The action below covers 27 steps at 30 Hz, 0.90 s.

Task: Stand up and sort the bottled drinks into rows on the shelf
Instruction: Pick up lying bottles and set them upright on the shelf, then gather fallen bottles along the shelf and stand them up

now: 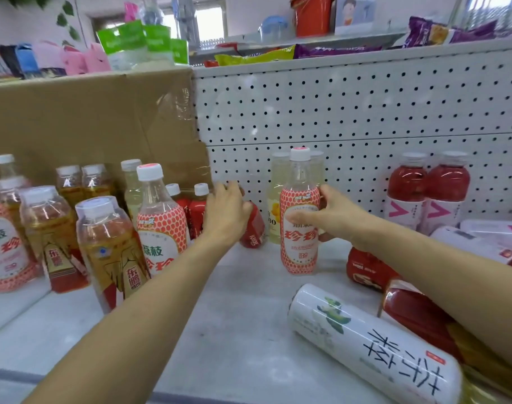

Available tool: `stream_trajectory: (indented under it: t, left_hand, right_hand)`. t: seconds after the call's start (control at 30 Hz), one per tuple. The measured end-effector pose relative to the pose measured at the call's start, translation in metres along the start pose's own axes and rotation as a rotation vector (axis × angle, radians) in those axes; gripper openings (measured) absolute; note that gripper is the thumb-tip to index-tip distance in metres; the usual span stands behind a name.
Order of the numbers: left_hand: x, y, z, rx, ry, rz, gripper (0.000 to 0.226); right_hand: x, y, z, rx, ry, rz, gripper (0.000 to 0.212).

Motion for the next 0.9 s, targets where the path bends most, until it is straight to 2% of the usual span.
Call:
stream_trajectory:
  t: [0.1, 0.3, 0.5, 0.6, 0.7, 0.77, 0.83, 0.9]
  left_hand:
    - [0.021, -0.011, 0.004, 0.078, 0.056, -0.118, 0.027]
    - [0.023, -0.021, 0.001, 0.041, 0.127, -0.187, 0.024]
    - [-0.002, -0.013, 0.004, 0.003, 0.177, -0.097, 0.039]
    - [-0.035, -0.021, 0.012, -0.084, 0.11, -0.071, 0.054]
    - [-0.099, -0.039, 0.018, -0.208, 0.056, -0.164, 0.057]
    - [-0.14, -0.054, 0.018, -0.274, 0.132, -0.257, 0.061]
    - [-0.166, -0.071, 0.018, -0.327, 0.286, -0.335, 0.069]
    - [-0.175, -0.086, 0.017, -0.284, 0.426, -0.451, 0.08]
  right_hand:
    - [-0.006, 0.007, 0.001, -0.034, 0.062, 0.025, 0.026]
    - [-0.012, 0.004, 0.003, -0.045, 0.058, -0.003, 0.031]
    - [-0.033, 0.0, 0.017, -0.142, 0.037, 0.021, 0.033]
    - [-0.056, -0.005, 0.03, -0.276, 0.048, 0.097, 0.04]
    - [-0.084, -0.016, 0.045, -0.426, 0.104, 0.177, 0.042]
    - [-0.103, -0.026, 0.054, -0.549, 0.143, 0.21, 0.044]
    - [-0.118, -0.034, 0.063, -0.643, 0.176, 0.236, 0.046]
    - [-0.131, -0.045, 0.071, -0.673, 0.186, 0.242, 0.048]
Point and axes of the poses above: each hand's wrist, its own x-axis towards the middle knuckle, its own z-axis out of the back of the hand, y = z × x, the point moved 2 cm from there along x, towards the middle knuckle, and after that the axes turned 5 degrees about -y, right-handed, at the moved point
